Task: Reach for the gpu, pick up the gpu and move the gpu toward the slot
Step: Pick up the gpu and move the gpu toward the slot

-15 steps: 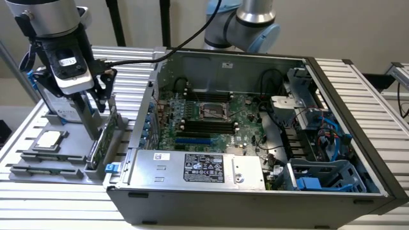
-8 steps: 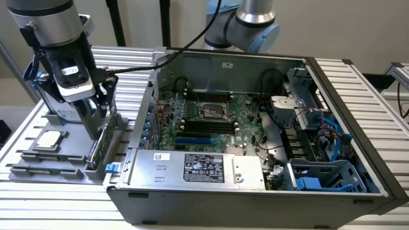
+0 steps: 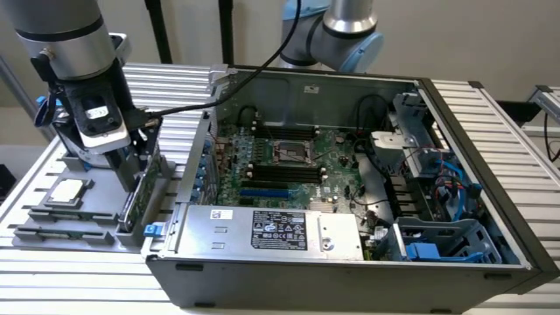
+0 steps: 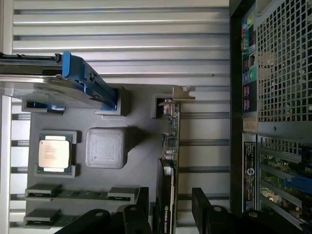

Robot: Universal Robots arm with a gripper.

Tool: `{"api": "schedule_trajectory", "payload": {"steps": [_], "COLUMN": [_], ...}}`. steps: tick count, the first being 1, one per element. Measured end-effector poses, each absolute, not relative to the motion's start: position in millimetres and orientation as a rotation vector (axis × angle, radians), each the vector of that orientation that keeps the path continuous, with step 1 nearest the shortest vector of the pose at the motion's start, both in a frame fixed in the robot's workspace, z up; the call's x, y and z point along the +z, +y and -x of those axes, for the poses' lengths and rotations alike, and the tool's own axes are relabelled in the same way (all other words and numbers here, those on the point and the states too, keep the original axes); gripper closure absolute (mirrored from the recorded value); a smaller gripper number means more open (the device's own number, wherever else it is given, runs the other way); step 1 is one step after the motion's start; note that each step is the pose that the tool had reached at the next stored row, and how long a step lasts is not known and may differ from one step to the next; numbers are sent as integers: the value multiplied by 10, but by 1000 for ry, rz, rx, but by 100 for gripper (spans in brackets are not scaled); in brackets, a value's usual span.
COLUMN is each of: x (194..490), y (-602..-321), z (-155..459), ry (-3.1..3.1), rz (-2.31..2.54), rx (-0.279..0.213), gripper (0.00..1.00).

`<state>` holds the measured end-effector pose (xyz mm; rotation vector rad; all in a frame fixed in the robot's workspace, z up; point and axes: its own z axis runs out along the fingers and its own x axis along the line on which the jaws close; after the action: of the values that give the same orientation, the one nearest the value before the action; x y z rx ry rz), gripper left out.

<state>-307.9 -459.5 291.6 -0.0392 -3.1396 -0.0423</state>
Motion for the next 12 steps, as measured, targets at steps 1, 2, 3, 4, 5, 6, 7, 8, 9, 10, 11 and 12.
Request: {"api": "schedule_trajectory", "payload": {"steps": [1, 2, 3, 4, 5, 6, 7, 8, 9, 10, 11, 12], "x": [2899, 2881, 2863, 2845, 2827, 2807, 2789, 2771, 2753, 2735, 2717, 2699], "y": [-4602, -4608, -4613, -4617, -4620, -4623, -4625, -4626, -4628, -4628, -4629, -4629], "z": [3080, 3080, 3080, 3080, 3080, 3080, 3079, 3079, 3079, 3078, 3077, 3076], "ry": [-3140, -3140, -3140, -3140, -3140, -3140, -3140, -3139, -3139, -3139, -3139, -3139], "rz": [45, 50, 57, 64, 71, 77, 83, 88, 94, 99, 103, 107], "rx": [-42, -42, -42, -42, -42, -42, -42, -42, -42, -42, -42, -42], "gripper": [52, 52, 52, 52, 52, 52, 52, 52, 52, 52, 52, 52]}}
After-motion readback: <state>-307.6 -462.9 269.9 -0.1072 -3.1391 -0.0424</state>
